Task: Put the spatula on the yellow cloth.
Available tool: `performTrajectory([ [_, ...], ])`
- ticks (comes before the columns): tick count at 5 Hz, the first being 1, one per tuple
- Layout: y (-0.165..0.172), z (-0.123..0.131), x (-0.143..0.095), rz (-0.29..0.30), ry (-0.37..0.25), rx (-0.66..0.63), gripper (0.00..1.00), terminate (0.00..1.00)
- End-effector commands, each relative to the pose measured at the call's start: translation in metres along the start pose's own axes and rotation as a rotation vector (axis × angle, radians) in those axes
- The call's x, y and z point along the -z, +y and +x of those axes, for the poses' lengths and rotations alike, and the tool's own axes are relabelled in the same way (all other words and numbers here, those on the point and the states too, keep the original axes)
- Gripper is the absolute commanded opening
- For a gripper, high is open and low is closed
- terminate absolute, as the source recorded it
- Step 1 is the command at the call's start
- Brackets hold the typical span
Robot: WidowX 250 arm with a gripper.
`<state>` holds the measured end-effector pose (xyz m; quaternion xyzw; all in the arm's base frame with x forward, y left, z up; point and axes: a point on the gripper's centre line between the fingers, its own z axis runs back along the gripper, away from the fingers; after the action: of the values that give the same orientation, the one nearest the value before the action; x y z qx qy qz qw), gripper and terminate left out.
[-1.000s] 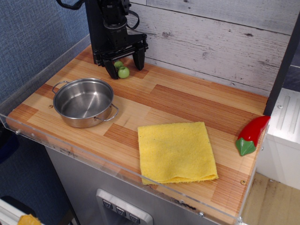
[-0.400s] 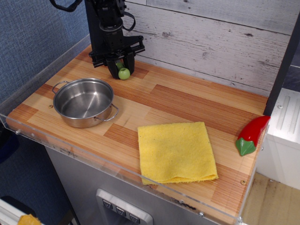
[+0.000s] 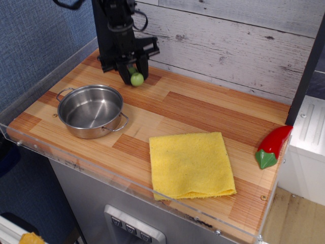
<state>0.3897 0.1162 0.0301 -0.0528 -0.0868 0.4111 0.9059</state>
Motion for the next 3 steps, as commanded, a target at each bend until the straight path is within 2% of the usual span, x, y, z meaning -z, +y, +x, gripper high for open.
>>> performTrajectory([
  [1,-0.011,0.013,-0.073,-0.12,-0.098,-0.001,0.0,0.0],
  [3,-0.004,-0.022,-0.115,-0.189,-0.086,0.077,0.0,0.0],
])
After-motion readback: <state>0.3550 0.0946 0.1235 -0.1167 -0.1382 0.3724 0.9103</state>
